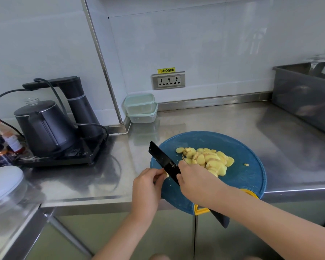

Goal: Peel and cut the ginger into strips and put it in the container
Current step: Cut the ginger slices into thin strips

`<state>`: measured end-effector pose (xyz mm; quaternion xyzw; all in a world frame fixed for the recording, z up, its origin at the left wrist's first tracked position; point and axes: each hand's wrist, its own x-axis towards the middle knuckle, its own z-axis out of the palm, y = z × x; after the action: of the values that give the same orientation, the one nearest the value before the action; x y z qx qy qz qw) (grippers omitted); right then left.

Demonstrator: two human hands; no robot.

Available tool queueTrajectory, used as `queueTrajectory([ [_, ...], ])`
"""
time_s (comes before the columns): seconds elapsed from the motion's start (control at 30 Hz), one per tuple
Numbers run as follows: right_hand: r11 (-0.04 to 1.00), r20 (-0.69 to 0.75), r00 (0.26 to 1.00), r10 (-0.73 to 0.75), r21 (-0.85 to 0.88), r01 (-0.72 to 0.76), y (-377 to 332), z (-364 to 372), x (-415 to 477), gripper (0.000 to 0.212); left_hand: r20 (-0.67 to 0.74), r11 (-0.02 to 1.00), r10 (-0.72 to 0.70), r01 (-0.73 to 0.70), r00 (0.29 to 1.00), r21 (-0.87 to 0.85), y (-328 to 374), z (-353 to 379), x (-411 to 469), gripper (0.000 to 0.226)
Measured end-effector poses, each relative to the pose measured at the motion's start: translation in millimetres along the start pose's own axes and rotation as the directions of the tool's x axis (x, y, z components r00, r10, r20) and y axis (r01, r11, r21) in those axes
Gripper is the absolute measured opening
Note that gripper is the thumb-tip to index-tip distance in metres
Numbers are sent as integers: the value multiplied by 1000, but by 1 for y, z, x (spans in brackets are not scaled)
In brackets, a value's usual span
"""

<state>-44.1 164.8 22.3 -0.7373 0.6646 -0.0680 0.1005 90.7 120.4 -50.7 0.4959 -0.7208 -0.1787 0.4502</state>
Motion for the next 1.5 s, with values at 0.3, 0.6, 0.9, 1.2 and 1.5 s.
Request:
queueTrajectory([
  [0.3,1000,22,1000,15,17,-16,-4,0,-1,15,99,990,-127,132,987,-48,2,-5,6,7],
  [0.6,996,78,996,49,-72,-44,-13,0,1,35,132,945,-293,308,947,-112,5,-5,12,6],
  [0.9,997,129,990,55,-68,-46,-19,3,4,27,139,987,-158,155,978,30,5,-8,17,9],
  [1.2,984,98,983,156,72,-163,-9,13,24,16,160,957,-253,271,954,-103,3,-9,14,8],
  [1.5,991,-15,993,119,71,-118,-9,2,11,15,196,944,-288,312,937,-106,5,-12,18,10],
])
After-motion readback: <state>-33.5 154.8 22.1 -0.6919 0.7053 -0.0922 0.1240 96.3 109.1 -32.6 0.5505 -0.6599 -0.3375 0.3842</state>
